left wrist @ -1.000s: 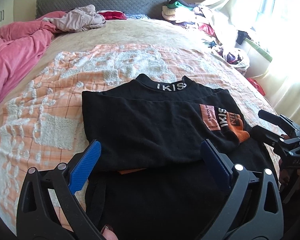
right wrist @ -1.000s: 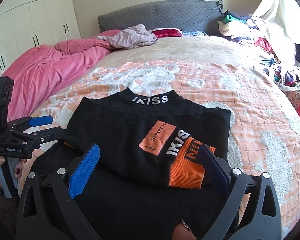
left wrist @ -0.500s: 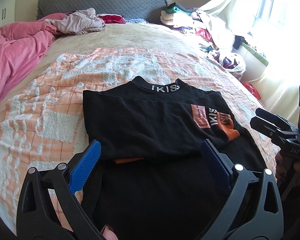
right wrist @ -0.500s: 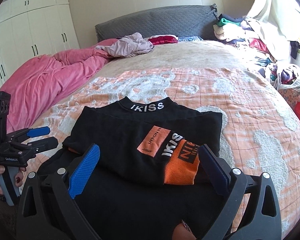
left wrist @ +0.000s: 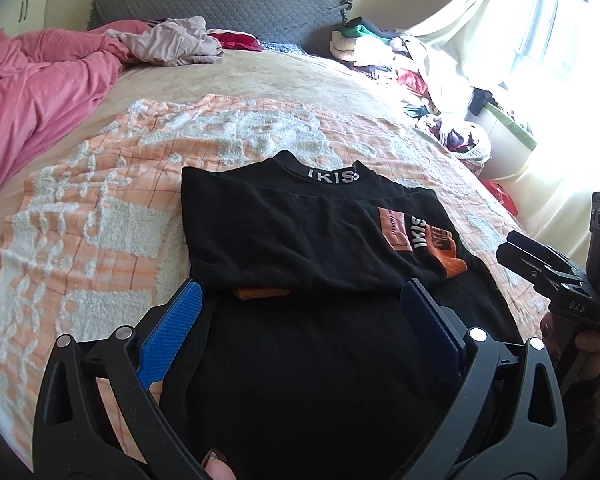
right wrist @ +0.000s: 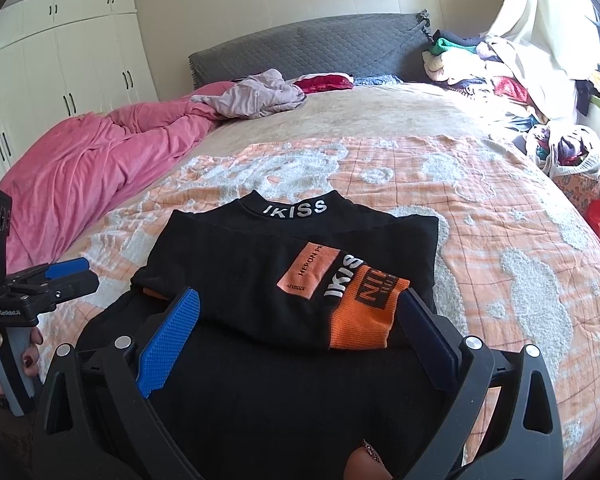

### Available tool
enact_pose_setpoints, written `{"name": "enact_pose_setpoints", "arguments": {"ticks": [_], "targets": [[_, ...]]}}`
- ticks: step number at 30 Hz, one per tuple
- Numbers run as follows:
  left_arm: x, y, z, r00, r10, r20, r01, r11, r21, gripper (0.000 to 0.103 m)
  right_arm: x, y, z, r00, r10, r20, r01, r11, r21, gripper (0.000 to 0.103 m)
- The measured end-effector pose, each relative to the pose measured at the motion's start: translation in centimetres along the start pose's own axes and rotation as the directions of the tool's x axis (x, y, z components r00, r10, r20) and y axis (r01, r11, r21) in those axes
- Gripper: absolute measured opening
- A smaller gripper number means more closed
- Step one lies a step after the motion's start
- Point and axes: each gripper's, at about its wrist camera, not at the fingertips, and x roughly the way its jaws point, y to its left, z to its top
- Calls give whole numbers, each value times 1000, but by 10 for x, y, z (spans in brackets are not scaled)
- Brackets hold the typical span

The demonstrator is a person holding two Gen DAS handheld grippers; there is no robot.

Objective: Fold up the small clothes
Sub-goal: 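Move both grippers along the sweatshirt body to its hem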

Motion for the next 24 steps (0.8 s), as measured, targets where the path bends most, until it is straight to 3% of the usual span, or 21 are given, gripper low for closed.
{"name": "enact_pose_setpoints", "arguments": {"ticks": [13, 24], "targets": [[-24, 8, -33, 1000, 23, -10, -23, 999, -49, 93, -33, -8, -17, 1000, -10, 17, 9, 999, 43, 98], [-34, 22, -57, 996, 77, -50, -80, 995, -65, 93, -49, -14, -51, 996, -60, -64, 62, 998, 28, 98]]}}
